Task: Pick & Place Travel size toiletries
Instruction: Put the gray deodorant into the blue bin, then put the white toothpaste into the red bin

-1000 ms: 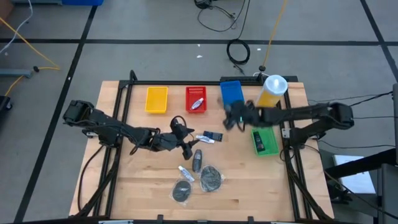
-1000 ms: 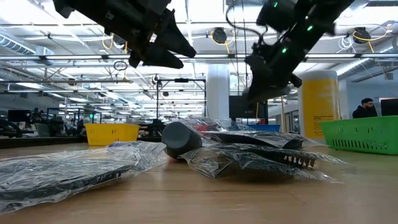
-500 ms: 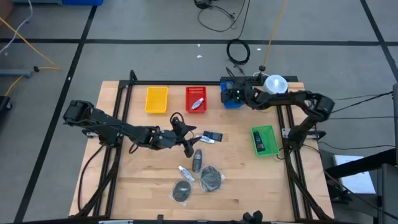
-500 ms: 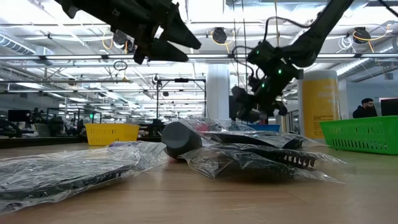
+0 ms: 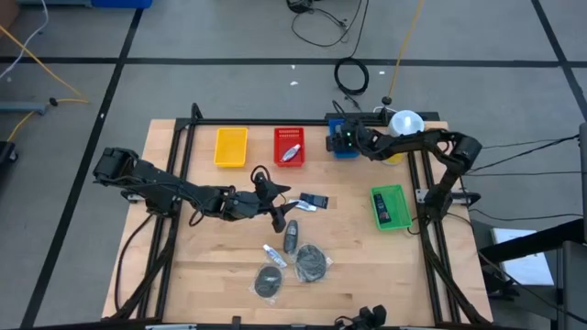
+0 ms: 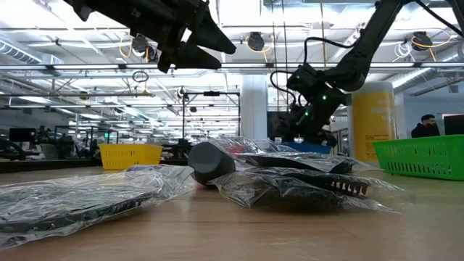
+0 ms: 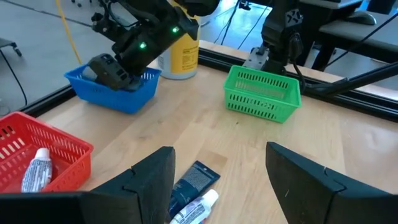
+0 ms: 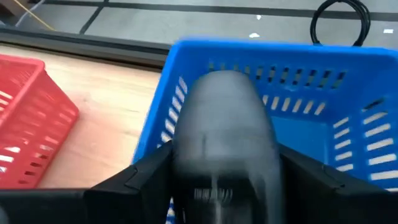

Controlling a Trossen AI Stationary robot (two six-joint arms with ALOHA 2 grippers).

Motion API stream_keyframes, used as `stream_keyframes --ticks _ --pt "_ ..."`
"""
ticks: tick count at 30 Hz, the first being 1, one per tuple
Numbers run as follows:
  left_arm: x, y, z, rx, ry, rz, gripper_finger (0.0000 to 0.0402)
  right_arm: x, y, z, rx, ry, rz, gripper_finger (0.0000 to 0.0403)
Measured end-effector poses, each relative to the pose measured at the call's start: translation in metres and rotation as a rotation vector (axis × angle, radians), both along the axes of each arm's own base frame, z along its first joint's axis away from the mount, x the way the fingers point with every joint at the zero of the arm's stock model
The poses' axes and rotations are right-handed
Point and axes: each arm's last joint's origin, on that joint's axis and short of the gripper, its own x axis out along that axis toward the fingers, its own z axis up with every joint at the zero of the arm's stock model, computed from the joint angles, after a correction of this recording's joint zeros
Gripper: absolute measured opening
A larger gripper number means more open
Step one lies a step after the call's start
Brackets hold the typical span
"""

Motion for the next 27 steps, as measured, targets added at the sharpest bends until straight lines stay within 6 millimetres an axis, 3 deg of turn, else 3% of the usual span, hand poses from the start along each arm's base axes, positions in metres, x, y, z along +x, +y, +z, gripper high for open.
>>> stream_keyframes --ticks 8,14,17,21,27 --pt "0.000 0.000 0.001 -0.012 -0.010 -0.006 0.0246 -0.003 -0.001 0.013 -0.046 0.000 0.022 0.0265" --pt "-0.001 0.001 0.002 0.000 -0.004 -0.012 0.0246 -0.001 0.016 0.054 -0.167 -0.055 0.112 0.0263" --pt "-0.005 0.001 0.008 0.021 0.010 -0.034 0.0246 0.009 0.044 0.078 -0.245 -0.087 0.233 0.0258" --pt "-0.021 0.000 0.024 0.083 0.044 -0.069 0.0246 0.025 0.100 0.096 -0.341 -0.091 0.473 0.0256" --pt "-0.052 -0.003 0.040 0.161 0.152 -0.153 0.0246 0.033 0.178 0.085 -0.370 -0.065 0.783 0.0256"
